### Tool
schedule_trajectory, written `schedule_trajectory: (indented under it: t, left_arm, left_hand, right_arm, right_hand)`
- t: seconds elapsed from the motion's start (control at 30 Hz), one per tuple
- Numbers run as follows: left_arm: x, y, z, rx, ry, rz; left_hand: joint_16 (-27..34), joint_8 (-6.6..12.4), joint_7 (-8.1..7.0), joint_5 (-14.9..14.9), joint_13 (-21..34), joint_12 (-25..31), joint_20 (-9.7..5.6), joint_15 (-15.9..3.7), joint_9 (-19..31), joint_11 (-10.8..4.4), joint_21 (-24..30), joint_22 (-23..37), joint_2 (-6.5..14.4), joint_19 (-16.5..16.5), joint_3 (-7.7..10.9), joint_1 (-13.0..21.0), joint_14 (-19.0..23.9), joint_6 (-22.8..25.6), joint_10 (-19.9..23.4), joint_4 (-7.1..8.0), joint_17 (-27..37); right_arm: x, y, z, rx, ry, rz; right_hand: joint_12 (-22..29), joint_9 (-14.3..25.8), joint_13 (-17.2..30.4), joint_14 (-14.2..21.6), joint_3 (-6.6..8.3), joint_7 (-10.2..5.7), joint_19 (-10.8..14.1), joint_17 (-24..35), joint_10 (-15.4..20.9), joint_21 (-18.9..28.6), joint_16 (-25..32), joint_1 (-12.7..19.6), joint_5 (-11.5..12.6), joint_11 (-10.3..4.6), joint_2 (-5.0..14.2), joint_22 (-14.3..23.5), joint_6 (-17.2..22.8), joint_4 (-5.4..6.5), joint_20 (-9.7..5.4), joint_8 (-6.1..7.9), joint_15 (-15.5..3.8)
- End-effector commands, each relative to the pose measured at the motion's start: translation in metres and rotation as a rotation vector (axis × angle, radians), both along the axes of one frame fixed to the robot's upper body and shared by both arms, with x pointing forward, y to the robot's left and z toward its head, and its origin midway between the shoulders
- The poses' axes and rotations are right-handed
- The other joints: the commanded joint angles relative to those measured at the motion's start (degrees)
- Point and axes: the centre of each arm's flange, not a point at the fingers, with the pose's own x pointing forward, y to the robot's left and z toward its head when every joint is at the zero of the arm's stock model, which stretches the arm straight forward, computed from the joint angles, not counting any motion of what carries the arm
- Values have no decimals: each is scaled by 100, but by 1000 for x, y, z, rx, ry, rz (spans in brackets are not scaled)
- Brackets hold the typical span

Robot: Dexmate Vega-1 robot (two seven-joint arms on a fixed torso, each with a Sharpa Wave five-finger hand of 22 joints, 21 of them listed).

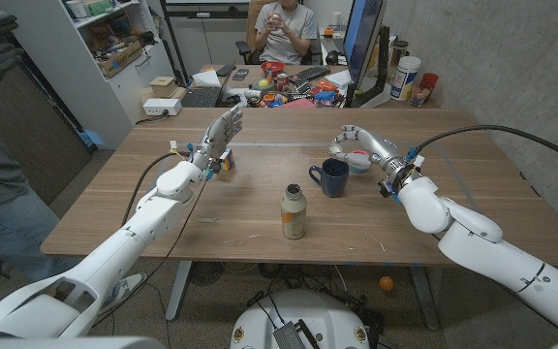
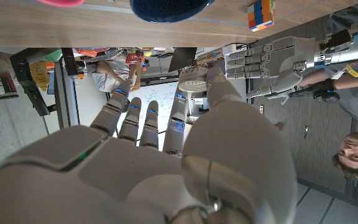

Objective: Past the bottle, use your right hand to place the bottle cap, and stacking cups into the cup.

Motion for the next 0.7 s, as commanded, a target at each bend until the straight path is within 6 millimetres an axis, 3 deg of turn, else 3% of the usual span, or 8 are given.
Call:
schedule_trajectory:
  t: [0.03,0.7]
  left_arm:
    - [-10,0,-1,7,-12,12]
    - [-23,-1,2,25,-24,29]
  left_hand:
    - [28,26,5,31,26,-8,45,36,28,35,-10,21,50,-15,7,-2,21,16,-6,-38,23]
    - [29,33,15,30,26,-6,51,39,29,37,-8,21,47,-11,4,-4,25,36,-3,-40,23]
  right_arm:
    - [14,8,-10,-8,26,-16]
    - [29,-2,-43,30,121,-50]
  right_hand:
    - [-31,221,15,14,6,-430,31,20,60,-4,-2,59,45,-16,63,32,471,21,5,295,-34]
    - [-50,250,18,32,10,-451,15,32,70,-10,-6,67,46,-15,59,32,477,28,-5,304,-40]
